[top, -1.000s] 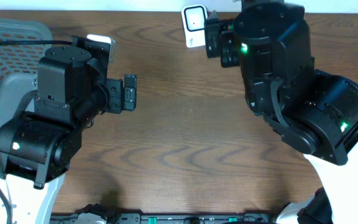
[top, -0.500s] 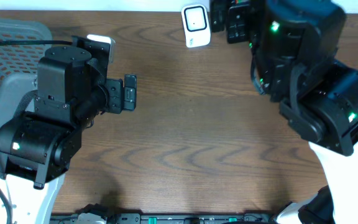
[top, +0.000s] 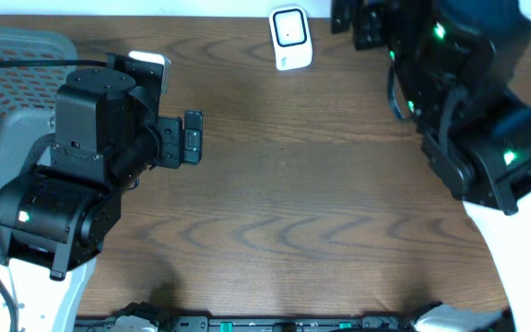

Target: Scan the item barcode

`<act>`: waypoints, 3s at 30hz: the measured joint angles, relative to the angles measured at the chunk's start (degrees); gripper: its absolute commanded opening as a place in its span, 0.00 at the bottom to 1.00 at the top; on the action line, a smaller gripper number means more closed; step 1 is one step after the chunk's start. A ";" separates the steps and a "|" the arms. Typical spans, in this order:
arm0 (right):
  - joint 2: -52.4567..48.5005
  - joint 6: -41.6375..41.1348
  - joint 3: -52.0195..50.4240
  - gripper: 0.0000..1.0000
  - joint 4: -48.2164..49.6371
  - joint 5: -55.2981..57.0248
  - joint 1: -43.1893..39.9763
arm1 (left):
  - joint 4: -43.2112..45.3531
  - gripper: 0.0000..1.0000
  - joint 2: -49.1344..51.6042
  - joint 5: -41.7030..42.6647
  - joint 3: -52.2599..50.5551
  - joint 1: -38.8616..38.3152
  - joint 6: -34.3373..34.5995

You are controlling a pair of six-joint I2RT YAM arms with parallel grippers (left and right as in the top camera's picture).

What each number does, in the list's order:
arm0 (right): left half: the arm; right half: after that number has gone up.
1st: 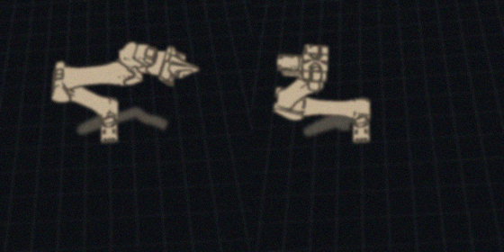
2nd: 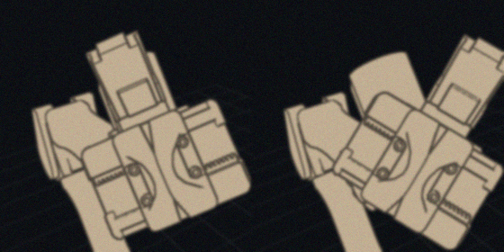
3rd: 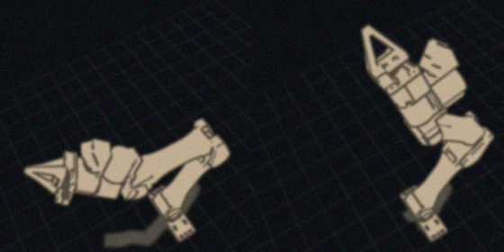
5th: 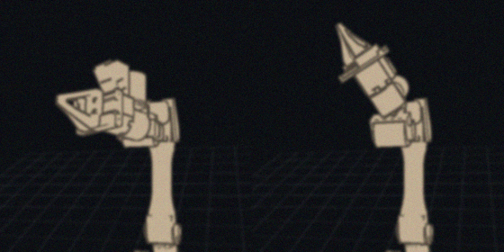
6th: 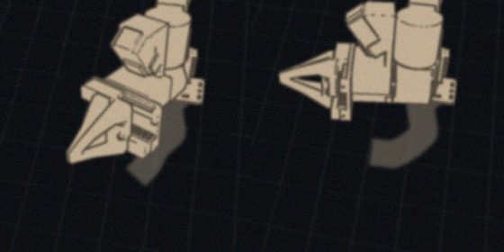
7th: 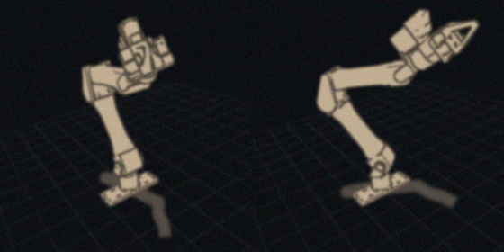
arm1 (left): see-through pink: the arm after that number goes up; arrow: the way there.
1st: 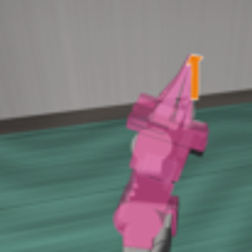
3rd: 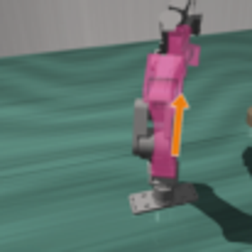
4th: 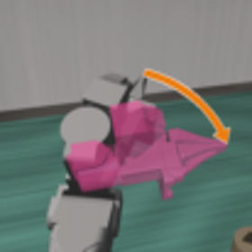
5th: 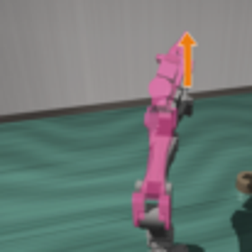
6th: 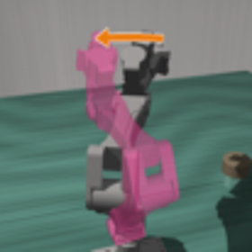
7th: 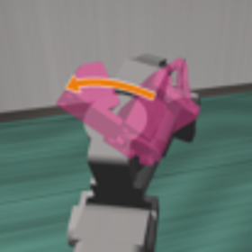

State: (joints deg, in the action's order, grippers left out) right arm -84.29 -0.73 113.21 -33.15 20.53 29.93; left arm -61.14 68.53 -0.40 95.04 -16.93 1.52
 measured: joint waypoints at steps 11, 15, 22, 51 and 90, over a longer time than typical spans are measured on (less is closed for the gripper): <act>27.41 0.15 -42.99 0.99 25.40 -7.21 -10.99 | 0.02 0.98 0.00 0.00 0.00 0.00 0.00; 38.60 0.13 -58.55 0.99 32.39 -10.60 -15.50 | 0.04 0.98 0.00 0.00 0.00 0.00 0.00; 58.82 -0.35 -82.05 0.99 41.29 -13.00 -20.52 | 0.04 0.98 0.00 0.02 0.00 0.00 0.00; 83.47 -9.60 -112.83 0.99 29.88 -13.05 -28.20 | 0.00 0.98 0.00 0.00 0.00 0.00 0.00; 83.45 -9.77 -112.83 0.99 29.92 -13.05 -28.20 | 4.02 0.98 -1.40 -1.29 -1.57 0.00 -0.37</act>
State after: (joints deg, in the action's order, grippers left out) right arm -0.84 -10.50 0.38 -3.22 7.49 1.74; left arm -57.12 67.13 -1.69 93.47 -16.93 1.15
